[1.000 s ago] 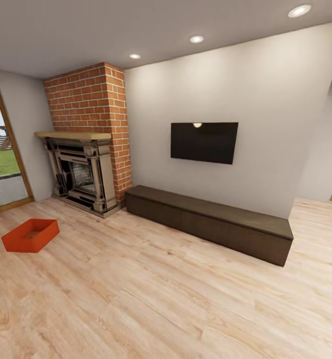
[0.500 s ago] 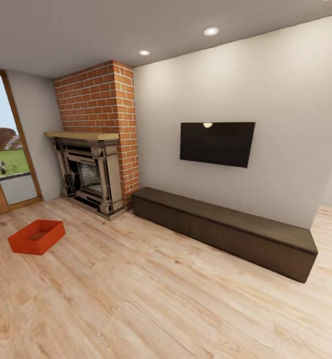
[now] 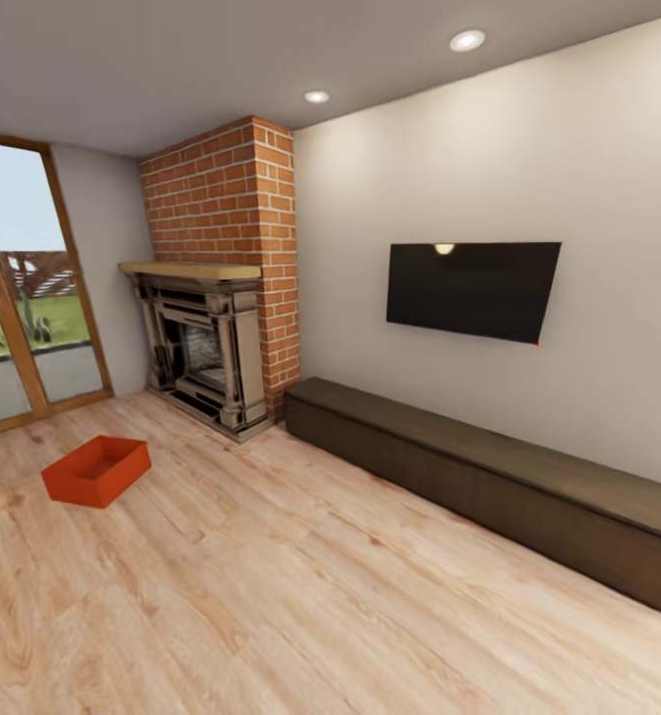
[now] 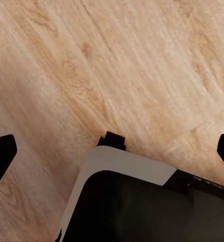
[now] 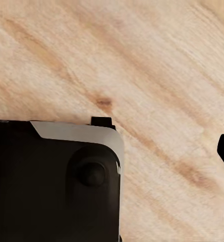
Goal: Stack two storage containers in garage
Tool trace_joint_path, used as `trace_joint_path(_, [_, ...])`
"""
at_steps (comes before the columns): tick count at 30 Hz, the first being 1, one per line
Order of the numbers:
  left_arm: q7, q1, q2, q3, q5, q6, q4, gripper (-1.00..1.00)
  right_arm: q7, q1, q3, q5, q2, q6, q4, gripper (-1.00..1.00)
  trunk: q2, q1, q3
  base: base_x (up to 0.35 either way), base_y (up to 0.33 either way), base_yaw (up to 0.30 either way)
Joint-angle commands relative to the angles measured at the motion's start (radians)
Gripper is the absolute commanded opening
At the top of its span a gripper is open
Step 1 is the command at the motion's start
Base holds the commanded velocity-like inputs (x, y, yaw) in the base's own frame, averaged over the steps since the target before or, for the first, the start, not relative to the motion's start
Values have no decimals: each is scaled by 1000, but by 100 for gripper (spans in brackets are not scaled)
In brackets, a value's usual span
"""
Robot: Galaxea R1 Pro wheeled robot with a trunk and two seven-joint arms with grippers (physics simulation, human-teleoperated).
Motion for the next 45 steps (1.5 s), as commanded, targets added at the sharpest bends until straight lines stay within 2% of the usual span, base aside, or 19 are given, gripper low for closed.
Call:
trace_joint_path(1, [1,-1,0,3,2,-3,1,100,-1,-1,8,-10,0,-6,3,100,-1,1,-1,324,0,232])
trace_joint_path(20, [1,-1,0,3,2,-2,1,100,-1,-1,6,-13,0,-6,3,100,-1,1,-1,324,-3,232])
trace_joint_path(45, [1,-1,0,3,2,-1,1,100,-1,-1,7,-13,0,-6,3,100,-1,1,-1,316,-95,232])
